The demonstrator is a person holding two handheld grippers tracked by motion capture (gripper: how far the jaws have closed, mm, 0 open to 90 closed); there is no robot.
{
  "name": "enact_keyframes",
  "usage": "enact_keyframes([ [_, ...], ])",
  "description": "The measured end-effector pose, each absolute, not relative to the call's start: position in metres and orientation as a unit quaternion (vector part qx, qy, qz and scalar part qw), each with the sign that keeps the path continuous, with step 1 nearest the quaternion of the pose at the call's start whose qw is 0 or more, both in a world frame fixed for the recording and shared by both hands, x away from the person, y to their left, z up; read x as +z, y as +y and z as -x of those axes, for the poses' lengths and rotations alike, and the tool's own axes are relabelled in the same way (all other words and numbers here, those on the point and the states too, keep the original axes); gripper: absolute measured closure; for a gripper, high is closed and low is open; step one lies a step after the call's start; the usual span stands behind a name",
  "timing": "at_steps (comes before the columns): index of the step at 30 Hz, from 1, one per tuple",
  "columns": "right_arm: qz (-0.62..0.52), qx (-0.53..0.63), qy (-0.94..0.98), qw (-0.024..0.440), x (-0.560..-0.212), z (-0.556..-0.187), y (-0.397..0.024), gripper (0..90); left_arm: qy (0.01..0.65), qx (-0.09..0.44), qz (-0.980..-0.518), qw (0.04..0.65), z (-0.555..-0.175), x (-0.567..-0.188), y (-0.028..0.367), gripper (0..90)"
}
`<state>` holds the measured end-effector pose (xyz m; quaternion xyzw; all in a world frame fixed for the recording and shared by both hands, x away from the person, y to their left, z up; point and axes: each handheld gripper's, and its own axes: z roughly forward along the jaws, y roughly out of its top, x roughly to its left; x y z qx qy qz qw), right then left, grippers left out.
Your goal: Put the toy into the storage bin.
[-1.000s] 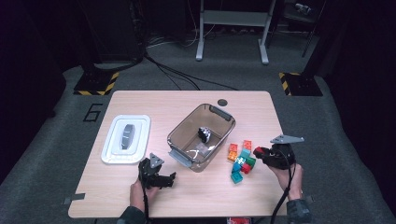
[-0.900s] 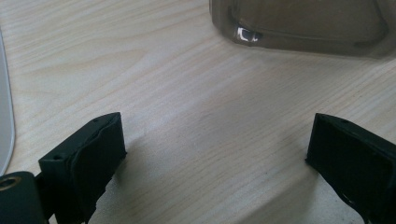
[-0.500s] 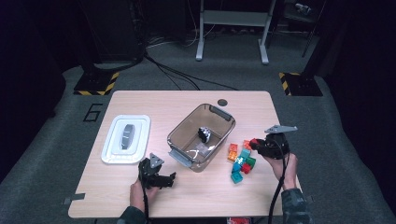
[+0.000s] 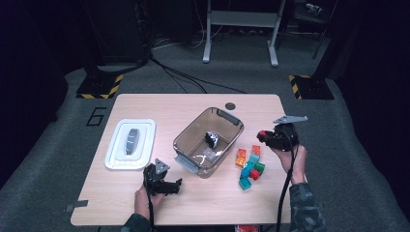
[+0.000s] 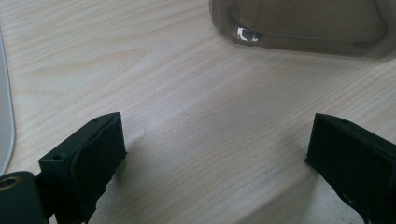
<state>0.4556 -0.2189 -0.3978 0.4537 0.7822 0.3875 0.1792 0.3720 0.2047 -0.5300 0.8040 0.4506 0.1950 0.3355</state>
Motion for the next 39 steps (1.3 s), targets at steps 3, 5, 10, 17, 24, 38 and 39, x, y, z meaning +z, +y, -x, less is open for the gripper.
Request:
enact_keyframes([
  [3, -0.447, 0.394, 0.782, 0.182, -0.389, -0.461, -0.214, 68.0, 0.451, 0.195, -0.804, 0.336, -0.372, -0.530, 0.205, 4.1],
  [5, -0.442, 0.395, 0.784, 0.184, -0.384, -0.465, -0.209, 67.9, 0.451, 0.195, -0.804, 0.335, -0.372, -0.530, 0.205, 4.1],
  [10, -0.431, 0.400, 0.788, 0.184, -0.370, -0.474, -0.195, 67.9, 0.451, 0.195, -0.804, 0.336, -0.372, -0.530, 0.205, 4.1],
  [17, -0.412, 0.401, 0.799, 0.176, -0.359, -0.486, -0.169, 67.8, 0.451, 0.195, -0.804, 0.336, -0.372, -0.530, 0.205, 4.1],
  [24, -0.393, 0.385, 0.819, 0.162, -0.364, -0.495, -0.142, 67.7, 0.451, 0.194, -0.804, 0.336, -0.372, -0.530, 0.205, 4.1],
  [38, -0.383, 0.334, 0.847, 0.154, -0.382, -0.500, -0.125, 63.1, 0.451, 0.194, -0.804, 0.336, -0.372, -0.530, 0.205, 4.1],
  [39, -0.383, 0.334, 0.847, 0.157, -0.381, -0.500, -0.125, 62.0, 0.451, 0.194, -0.803, 0.336, -0.372, -0.530, 0.205, 4.1],
])
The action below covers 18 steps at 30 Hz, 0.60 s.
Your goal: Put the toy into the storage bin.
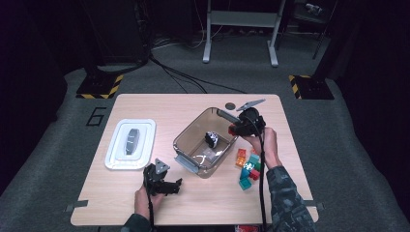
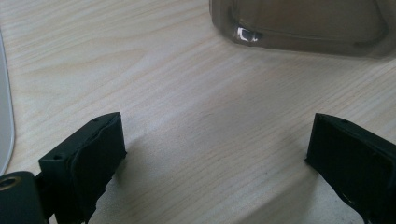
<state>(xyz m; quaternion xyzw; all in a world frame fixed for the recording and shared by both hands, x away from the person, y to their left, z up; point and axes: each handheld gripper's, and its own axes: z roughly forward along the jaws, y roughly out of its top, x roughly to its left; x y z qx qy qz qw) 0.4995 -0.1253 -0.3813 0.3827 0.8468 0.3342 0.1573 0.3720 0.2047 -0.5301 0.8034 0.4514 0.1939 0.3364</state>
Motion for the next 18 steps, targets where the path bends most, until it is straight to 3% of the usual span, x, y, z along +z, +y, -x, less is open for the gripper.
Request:
enact_keyframes([
  [9, -0.404, 0.369, 0.821, 0.161, -0.375, -0.487, -0.146, 33.9, 0.450, 0.194, -0.804, 0.336, -0.372, -0.530, 0.205, 4.1],
  [18, -0.439, 0.391, 0.793, 0.160, -0.384, -0.466, -0.186, 14.2, 0.451, 0.195, -0.804, 0.336, -0.372, -0.530, 0.205, 4.1],
])
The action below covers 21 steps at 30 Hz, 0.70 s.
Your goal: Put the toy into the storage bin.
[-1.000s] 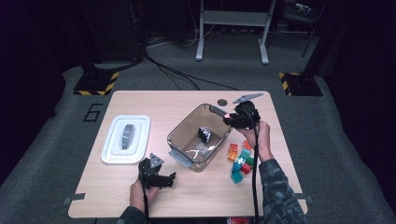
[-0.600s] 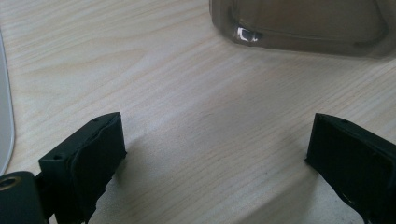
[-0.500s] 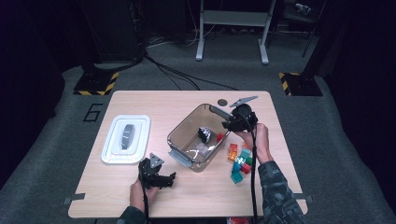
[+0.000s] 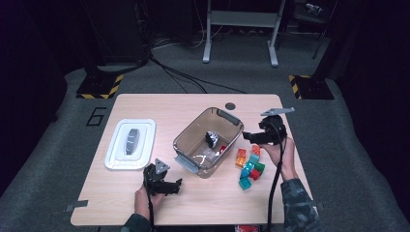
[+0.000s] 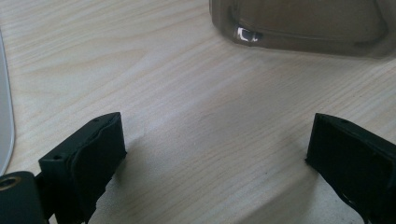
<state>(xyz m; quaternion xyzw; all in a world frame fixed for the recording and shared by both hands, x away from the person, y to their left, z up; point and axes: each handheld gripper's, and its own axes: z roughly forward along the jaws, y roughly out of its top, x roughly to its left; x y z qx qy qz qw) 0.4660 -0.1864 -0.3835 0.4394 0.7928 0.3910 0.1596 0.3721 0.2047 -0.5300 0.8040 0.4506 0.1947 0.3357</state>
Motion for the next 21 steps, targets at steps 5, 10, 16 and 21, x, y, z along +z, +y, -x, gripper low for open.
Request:
enact_keyframes([
  [5, -0.462, 0.372, 0.792, 0.141, -0.402, -0.458, -0.205, 3.1, 0.451, 0.195, -0.804, 0.336, -0.372, -0.530, 0.205, 4.1],
  [10, -0.466, 0.363, 0.796, 0.131, -0.419, -0.449, -0.212, 0.9, 0.451, 0.195, -0.804, 0.336, -0.372, -0.530, 0.205, 4.1],
  [16, -0.465, 0.347, 0.804, 0.132, -0.438, -0.434, -0.213, 7.1, 0.451, 0.195, -0.804, 0.336, -0.372, -0.530, 0.205, 4.1],
  [21, -0.471, 0.341, 0.801, 0.142, -0.451, -0.423, -0.217, 24.7, 0.451, 0.195, -0.804, 0.336, -0.372, -0.530, 0.205, 4.1],
])
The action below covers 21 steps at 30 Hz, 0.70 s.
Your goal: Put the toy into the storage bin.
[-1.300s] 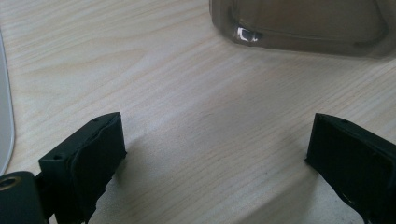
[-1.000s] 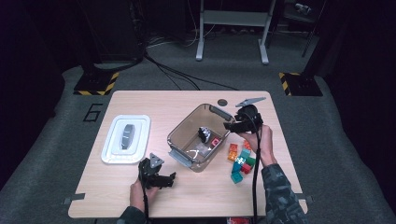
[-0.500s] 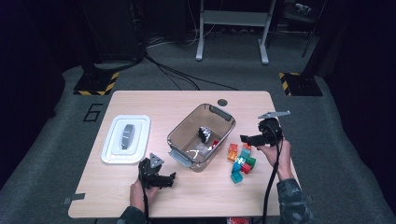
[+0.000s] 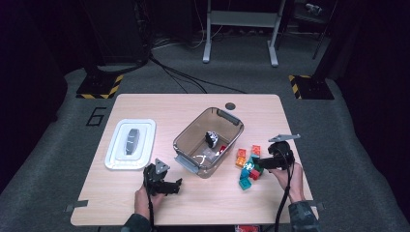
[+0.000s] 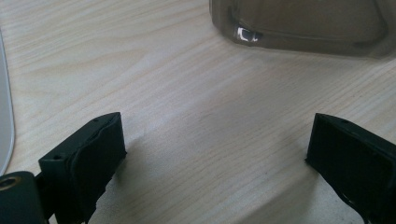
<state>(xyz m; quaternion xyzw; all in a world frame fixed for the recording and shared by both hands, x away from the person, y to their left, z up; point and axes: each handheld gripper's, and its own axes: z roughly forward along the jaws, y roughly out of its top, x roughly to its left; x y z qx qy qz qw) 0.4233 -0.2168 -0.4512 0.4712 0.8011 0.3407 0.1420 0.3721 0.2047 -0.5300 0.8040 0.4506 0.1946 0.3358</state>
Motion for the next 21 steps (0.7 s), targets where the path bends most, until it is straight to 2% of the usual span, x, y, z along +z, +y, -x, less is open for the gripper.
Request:
enact_keyframes([
  [4, -0.478, 0.336, 0.799, 0.142, -0.457, -0.417, -0.218, 32.6, 0.453, 0.193, -0.802, 0.337, -0.372, -0.530, 0.204, 4.1],
  [9, -0.501, 0.328, 0.784, 0.164, -0.462, -0.413, -0.215, 33.7, 0.454, 0.192, -0.802, 0.336, -0.372, -0.530, 0.204, 4.1],
  [21, -0.538, 0.296, 0.773, 0.162, -0.474, -0.415, -0.210, 34.4, 0.454, 0.193, -0.803, 0.336, -0.372, -0.530, 0.204, 4.2],
])
